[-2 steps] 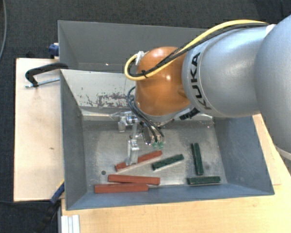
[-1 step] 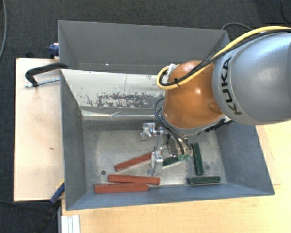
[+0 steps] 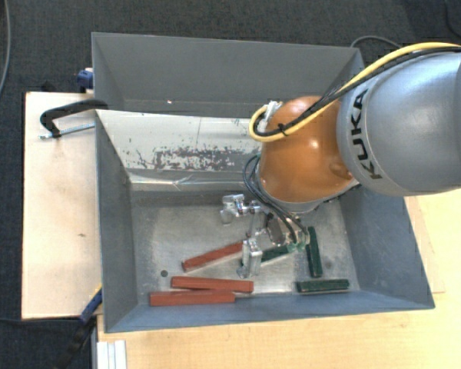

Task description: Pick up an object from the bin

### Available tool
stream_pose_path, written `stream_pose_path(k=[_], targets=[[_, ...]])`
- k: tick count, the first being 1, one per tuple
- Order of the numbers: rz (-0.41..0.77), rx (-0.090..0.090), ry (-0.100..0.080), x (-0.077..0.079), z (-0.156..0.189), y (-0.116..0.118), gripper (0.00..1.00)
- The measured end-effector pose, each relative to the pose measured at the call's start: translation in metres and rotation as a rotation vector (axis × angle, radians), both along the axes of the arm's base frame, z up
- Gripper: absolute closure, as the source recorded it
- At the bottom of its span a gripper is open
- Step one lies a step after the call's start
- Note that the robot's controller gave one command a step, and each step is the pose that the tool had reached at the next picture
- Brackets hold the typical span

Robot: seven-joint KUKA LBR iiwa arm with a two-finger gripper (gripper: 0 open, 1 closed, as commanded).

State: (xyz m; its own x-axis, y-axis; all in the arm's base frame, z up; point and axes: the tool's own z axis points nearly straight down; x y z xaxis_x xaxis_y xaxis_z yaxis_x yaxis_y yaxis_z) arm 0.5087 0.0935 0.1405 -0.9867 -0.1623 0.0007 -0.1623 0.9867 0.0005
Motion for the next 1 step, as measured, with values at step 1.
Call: stream_pose_path(k=[1], targets=[[-0.184,0.000,0.000,0.0051,-0.0698,0.0238,0.00]])
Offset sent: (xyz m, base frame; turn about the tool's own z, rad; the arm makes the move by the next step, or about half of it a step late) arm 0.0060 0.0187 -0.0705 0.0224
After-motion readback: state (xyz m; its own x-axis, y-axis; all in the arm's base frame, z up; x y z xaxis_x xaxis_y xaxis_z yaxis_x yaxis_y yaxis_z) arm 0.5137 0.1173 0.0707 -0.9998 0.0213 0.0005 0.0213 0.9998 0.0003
